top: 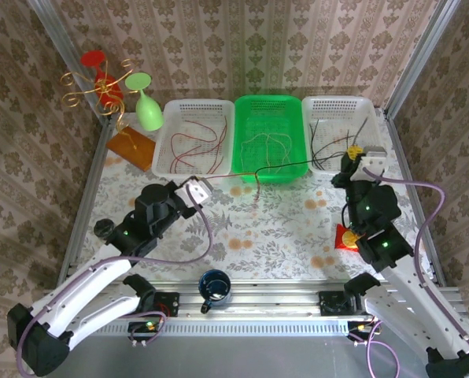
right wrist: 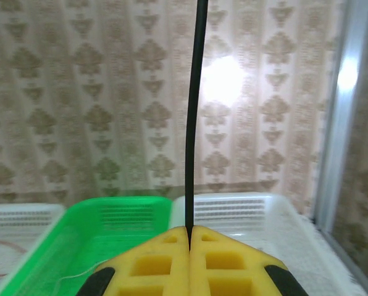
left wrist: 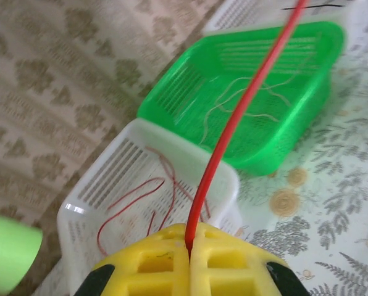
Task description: Untangle the cables
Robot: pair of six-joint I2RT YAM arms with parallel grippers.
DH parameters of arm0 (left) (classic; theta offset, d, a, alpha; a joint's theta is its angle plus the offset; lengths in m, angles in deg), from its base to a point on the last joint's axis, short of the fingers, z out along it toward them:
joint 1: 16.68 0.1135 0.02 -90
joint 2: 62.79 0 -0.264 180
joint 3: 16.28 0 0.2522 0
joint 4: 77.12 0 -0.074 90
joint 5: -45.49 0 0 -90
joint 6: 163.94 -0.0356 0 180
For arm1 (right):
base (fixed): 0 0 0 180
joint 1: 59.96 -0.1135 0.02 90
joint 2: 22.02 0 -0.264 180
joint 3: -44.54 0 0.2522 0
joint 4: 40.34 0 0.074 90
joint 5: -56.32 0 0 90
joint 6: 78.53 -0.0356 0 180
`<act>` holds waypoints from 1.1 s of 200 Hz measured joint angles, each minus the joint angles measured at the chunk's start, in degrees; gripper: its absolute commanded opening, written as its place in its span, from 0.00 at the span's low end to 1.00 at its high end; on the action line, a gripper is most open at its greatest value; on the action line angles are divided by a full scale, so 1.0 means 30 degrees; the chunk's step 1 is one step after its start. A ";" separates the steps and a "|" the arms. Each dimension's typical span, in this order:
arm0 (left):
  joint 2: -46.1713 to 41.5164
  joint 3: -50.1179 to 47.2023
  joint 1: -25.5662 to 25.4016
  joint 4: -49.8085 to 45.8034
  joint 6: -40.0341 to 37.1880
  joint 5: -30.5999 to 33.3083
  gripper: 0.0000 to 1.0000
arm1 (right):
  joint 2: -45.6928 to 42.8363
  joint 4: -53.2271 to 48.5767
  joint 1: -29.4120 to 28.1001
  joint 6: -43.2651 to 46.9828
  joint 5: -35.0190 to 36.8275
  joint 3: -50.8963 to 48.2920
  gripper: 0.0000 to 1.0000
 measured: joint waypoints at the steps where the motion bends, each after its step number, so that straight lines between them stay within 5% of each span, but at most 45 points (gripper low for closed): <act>1: -0.0015 0.0000 0.0029 -0.0007 0.0051 0.0036 0.00 | -0.0022 -0.0007 0.0029 -0.0007 0.0044 -0.0007 0.00; 66: -0.1552 0.0095 0.2375 -0.1042 0.4044 0.2987 0.00 | -0.2076 -0.1428 0.2900 -0.1596 0.3206 -0.0619 0.00; 135: -0.1508 0.1333 0.3402 -0.1712 0.6681 0.3198 0.00 | -0.2171 -0.2040 0.3614 -0.2047 0.3555 -0.0663 0.00; 220: 0.3366 0.5748 0.3956 -0.2579 0.7898 0.2186 0.00 | -0.2171 -0.2397 0.3745 -0.2535 0.2965 -0.0663 0.00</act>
